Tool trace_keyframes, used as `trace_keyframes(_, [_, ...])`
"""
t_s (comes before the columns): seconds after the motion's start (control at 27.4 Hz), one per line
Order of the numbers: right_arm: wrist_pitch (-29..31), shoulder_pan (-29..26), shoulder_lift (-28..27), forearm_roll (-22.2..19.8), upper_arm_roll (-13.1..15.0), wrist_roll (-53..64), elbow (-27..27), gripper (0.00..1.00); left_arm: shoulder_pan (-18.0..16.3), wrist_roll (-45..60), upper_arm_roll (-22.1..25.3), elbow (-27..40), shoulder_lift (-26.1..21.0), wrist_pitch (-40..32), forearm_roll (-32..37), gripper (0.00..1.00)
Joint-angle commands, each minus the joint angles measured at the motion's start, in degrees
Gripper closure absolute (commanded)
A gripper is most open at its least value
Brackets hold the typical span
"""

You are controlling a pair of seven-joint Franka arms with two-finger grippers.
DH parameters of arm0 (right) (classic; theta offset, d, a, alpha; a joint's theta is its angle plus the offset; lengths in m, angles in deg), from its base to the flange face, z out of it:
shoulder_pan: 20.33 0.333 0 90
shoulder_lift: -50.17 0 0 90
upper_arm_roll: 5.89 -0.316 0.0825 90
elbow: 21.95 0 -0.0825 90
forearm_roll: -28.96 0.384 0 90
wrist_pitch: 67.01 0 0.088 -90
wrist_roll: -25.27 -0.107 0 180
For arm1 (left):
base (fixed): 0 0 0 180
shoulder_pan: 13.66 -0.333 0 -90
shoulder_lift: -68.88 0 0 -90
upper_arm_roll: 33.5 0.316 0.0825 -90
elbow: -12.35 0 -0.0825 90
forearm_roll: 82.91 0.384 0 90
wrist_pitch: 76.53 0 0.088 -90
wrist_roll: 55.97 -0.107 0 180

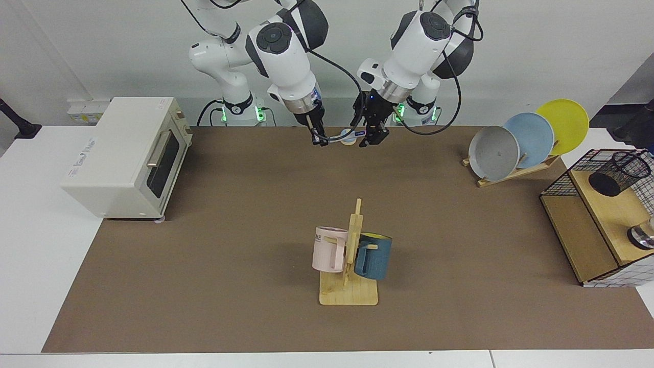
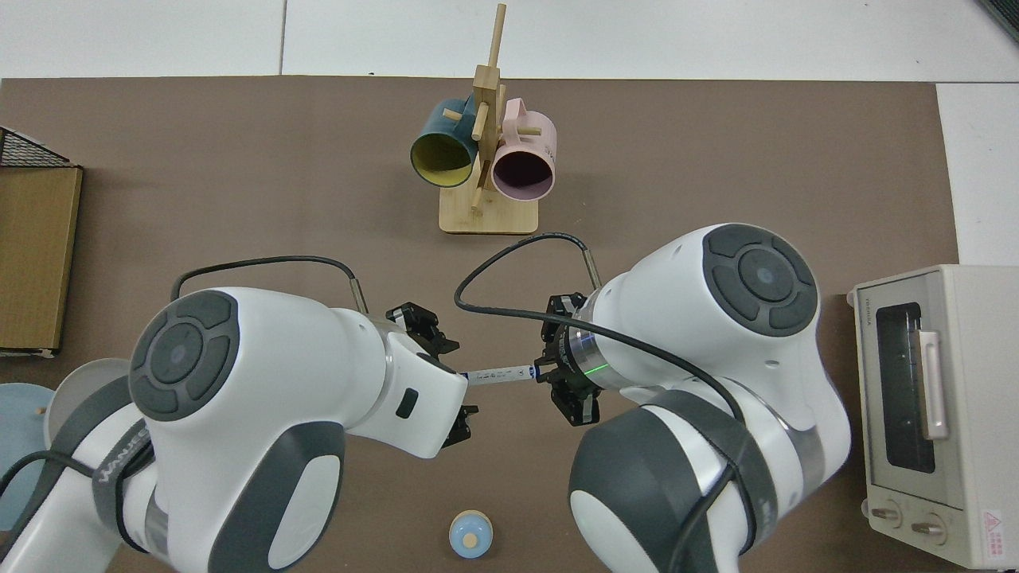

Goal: Put markers into pen holder
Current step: 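Close the left gripper on the marker's free end beside the right gripper, then open the right gripper and withdraw while the left gripper holds the marker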

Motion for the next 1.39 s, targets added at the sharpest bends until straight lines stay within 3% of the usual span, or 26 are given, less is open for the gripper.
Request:
trace_keyframes(0.0, [-1.2,-0.1,0.5,1.2,-0.1,-1.6,-0.4,1.00,0.7,-0.5,0.5,2.3,1.9,0.9,0.5,0.36])
trace_keyframes(0.15, [-1.2,-0.1,0.5,1.0,-0.1,-1.6,-0.4,1.00,0.7,0.4,0.5,2.6,1.9,1.1,0.5,0.47])
trace_keyframes(0.36, [-1.2,-0.1,0.6,0.8,-0.1,-1.6,-0.4,1.00,0.7,2.3,0.1,2.6,2.0,0.8,2.0,0.91])
trace_keyframes(0.44, [-1.2,-0.1,0.6,0.8,-0.1,-1.5,-0.4,1.00,0.7,2.3,0.1,2.6,2.0,0.8,2.0,1.00])
trace_keyframes(0.77, [-1.2,-0.1,0.6,0.7,-0.1,-1.6,-0.4,1.00,0.7,2.4,0.1,2.6,2.0,0.9,2.2,1.00])
trace_keyframes(0.8, [-1.2,-0.1,0.6,0.8,-0.1,-1.4,-0.4,0.71,0.7,2.4,0.1,2.6,2.0,0.9,2.4,1.00])
trace_keyframes(0.84, [-0.9,-0.1,0.6,0.9,-0.1,-1.3,-0.4,0.24,0.7,2.4,0.1,2.6,1.9,0.8,2.6,1.00])
trace_keyframes(0.88, [-0.9,-0.1,0.6,0.8,-0.1,-1.1,-0.4,0.00,0.7,2.5,0.1,2.6,2.0,0.8,3.0,1.00])
trace_keyframes(1.13, [-0.9,-1.0,0.8,0.8,0.3,0.8,-0.4,0.00,0.5,3.7,0.1,2.7,2.0,0.6,4.1,1.00])
trace_keyframes(1.35, [-1.9,-2.7,1.1,-0.5,0.8,9.3,0.0,0.00,-0.2,3.8,0.5,2.7,2.0,-0.2,6.1,1.00])
